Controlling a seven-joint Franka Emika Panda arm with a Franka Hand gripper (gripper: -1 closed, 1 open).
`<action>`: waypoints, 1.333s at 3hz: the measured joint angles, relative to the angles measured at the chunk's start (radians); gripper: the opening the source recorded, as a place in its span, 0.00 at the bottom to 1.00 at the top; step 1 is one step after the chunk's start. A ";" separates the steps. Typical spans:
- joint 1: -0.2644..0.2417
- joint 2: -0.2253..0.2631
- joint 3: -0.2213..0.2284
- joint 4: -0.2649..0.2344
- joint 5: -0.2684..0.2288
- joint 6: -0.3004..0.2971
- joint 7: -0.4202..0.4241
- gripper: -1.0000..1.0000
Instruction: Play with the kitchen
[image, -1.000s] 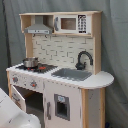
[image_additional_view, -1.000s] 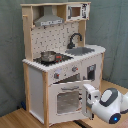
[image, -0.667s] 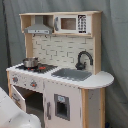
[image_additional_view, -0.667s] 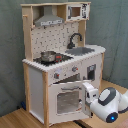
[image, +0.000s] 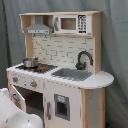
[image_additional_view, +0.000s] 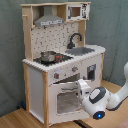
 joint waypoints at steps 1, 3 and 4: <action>-0.043 -0.035 0.001 0.019 0.001 0.072 0.039 1.00; -0.051 -0.036 0.002 0.041 0.004 0.097 0.060 0.00; -0.039 -0.021 0.025 0.085 0.025 0.011 0.064 0.00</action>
